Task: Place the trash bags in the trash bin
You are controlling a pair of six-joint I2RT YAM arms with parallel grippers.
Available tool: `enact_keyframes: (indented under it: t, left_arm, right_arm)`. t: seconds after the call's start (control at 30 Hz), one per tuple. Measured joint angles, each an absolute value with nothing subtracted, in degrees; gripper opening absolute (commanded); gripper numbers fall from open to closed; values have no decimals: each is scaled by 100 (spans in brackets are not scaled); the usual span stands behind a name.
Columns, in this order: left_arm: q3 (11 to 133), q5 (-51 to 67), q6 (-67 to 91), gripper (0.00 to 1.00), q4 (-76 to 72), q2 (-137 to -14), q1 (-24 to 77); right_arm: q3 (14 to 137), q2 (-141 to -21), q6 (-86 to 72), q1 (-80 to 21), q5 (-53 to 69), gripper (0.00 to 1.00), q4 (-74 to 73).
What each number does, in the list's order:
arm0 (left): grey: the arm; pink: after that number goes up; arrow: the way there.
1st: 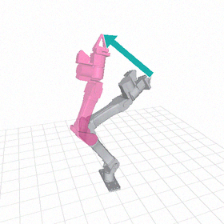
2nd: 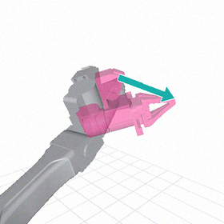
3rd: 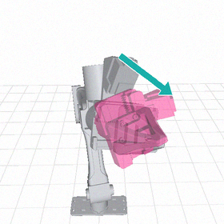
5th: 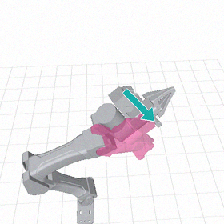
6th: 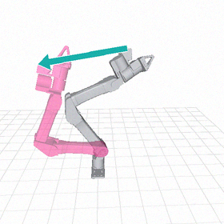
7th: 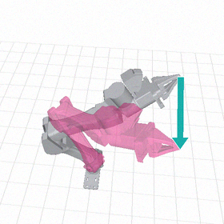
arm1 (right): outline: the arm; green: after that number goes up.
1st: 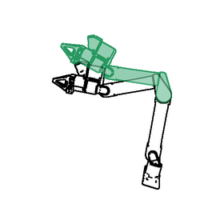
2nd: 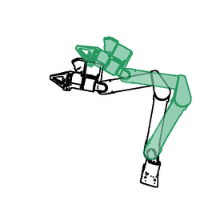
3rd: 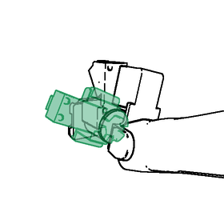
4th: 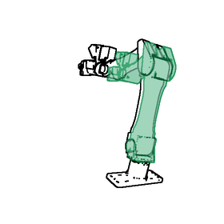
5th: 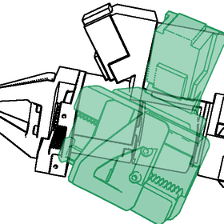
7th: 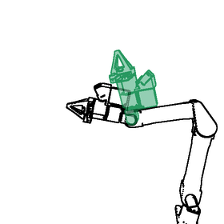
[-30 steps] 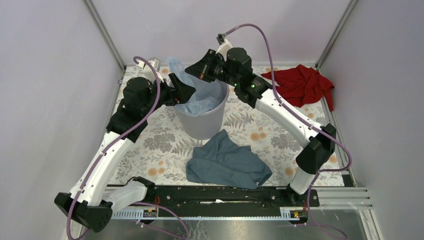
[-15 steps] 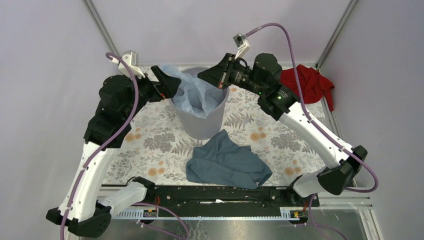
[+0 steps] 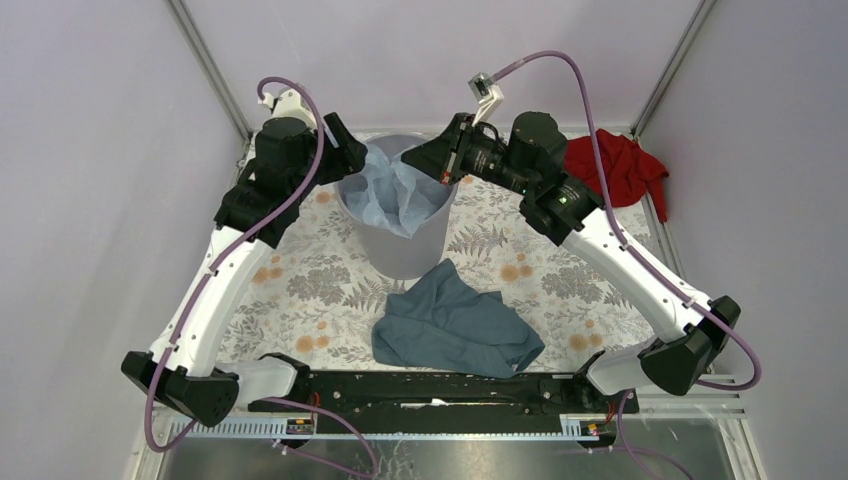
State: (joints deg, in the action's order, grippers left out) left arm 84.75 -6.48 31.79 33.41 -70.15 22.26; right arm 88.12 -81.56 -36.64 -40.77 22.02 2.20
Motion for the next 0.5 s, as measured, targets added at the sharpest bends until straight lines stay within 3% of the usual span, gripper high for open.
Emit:
enact_keyframes:
  t: [0.13, 0.17, 0.37, 0.5]
  left_arm:
    - [8593, -888, 3022, 21, 3347, -7037, 2224]
    - [8624, -906, 2945, 16, 3332, -7057, 2222]
    - [8381, -823, 2681, 0, 2952, -6932, 2213]
    - [7894, -670, 2626, 0, 2685, -6528, 2176]
  right_arm:
    - [8661, -8005, -3481, -4064, 2163, 0, 154]
    - [8617, -7948, -3420, -4060, 2141, 0, 115]
    - [8523, -7575, -2875, -3938, 1581, 0, -620]
    - [8672, -7524, -2574, -3374, 1354, 0, -1227]
